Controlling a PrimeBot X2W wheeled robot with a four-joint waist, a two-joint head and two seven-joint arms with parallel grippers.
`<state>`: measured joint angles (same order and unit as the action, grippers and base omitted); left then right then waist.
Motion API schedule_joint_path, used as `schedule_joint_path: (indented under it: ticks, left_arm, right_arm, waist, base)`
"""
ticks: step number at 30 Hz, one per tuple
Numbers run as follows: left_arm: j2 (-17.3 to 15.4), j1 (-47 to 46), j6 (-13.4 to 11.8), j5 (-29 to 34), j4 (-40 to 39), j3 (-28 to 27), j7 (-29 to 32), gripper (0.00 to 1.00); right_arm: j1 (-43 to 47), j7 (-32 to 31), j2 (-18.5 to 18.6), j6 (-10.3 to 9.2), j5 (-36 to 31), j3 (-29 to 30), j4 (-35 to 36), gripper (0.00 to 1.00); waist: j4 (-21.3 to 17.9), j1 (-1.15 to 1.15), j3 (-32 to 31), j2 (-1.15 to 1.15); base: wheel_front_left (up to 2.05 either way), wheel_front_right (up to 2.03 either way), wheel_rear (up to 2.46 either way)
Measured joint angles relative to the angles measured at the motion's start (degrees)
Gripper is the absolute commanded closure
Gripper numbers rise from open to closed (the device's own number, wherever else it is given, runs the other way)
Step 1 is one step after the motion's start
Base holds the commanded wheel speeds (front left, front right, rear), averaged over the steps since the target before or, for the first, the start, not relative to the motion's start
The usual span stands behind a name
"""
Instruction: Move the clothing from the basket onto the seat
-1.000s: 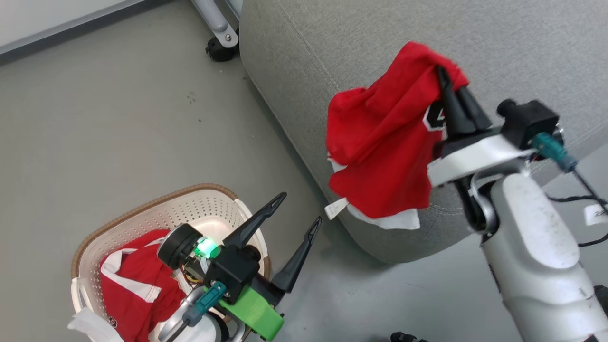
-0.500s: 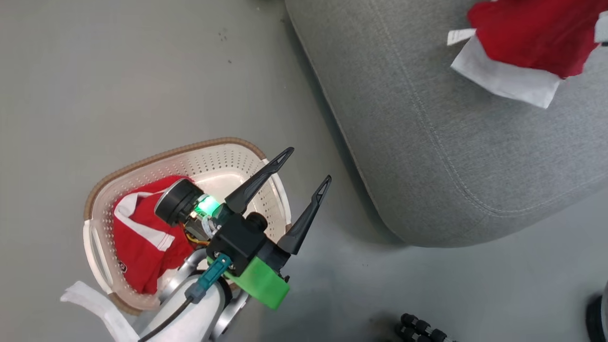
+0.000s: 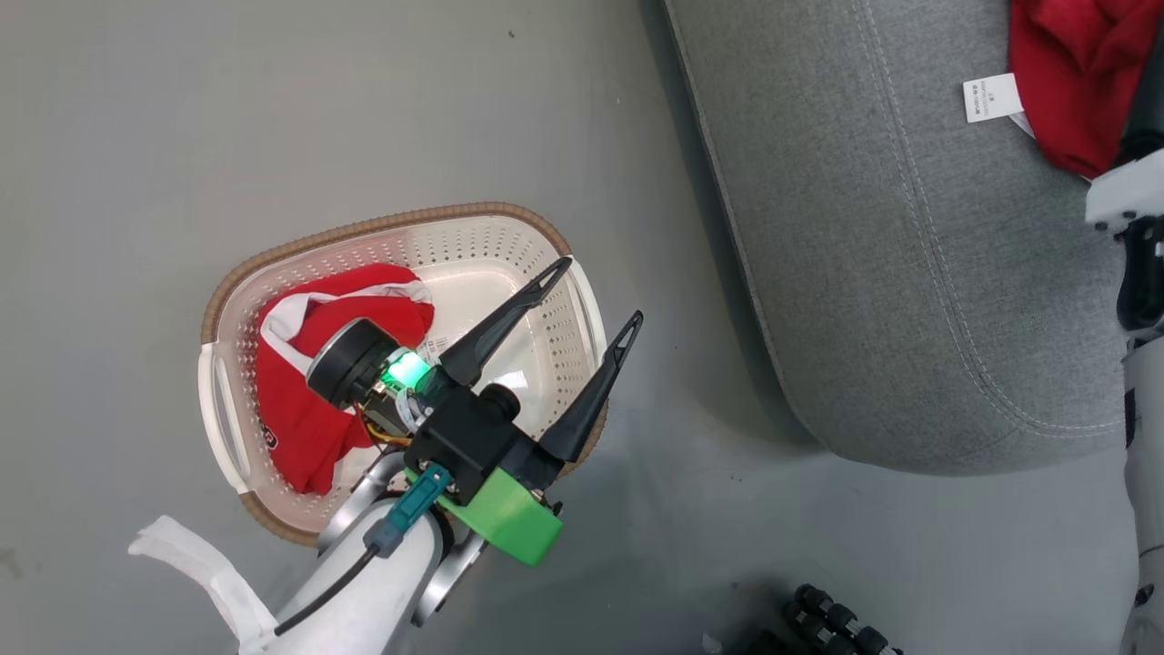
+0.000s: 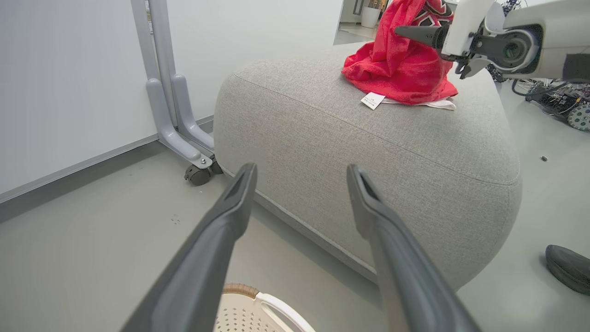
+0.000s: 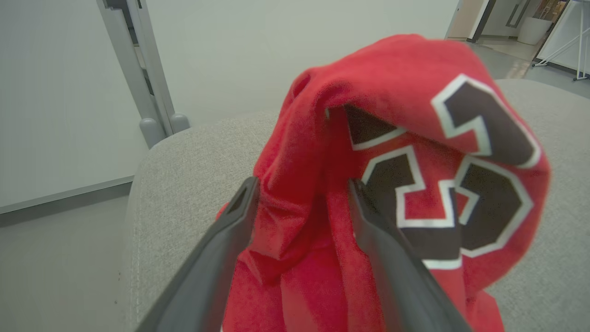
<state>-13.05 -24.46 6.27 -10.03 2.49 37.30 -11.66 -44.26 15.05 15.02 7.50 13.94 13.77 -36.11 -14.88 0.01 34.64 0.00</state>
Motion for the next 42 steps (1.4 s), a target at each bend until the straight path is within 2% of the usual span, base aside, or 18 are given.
schedule_joint_path:
  ticks: [9, 14, 22, 32, 42]
  left_arm:
    - [0.42, 0.55, -3.58, -0.87, 1.92, -2.66, -2.1, 0.0]
    - [1.67, 2.94, -6.51, -3.19, 3.46, -5.93, -3.03, 0.0]
    - [3.45, 6.56, -9.39, -4.91, 4.34, -13.36, -3.37, 0.0]
    - [6.39, 13.04, -9.71, -4.45, 3.82, -25.09, -3.38, 0.0]
    - [8.28, 19.8, -6.98, -2.13, 3.76, -32.98, -3.38, 0.0]
  right_arm:
    - [11.48, 0.0, -5.35, 0.0, -2.11, -2.75, 7.22, 0.0]
    - [16.93, 0.0, -7.46, 0.0, -3.6, -5.65, 12.9, 0.0]
    - [24.08, 0.01, -9.84, 0.0, -5.64, -9.79, 23.08, 0.0]
    - [32.68, 0.0, -11.54, 0.0, -8.02, -13.02, 30.65, 0.0]
    - [39.11, -0.99, -12.02, 0.0, -8.99, -14.25, 33.34, 0.0]
  waist:
    - [0.5, -0.01, -4.18, 0.0]
    - [1.55, -0.01, -7.17, 0.0]
    - [5.16, -0.01, -10.99, 0.0]
    - [9.85, -0.01, -15.58, 0.0]
    - [12.55, -0.01, -21.23, 0.0]
  base:
    - [0.0, 0.0, 0.0]
    - [0.0, 0.0, 0.0]
    - [0.0, 0.0, 0.0]
    - [0.0, 0.0, 0.0]
    - [0.0, 0.0, 0.0]
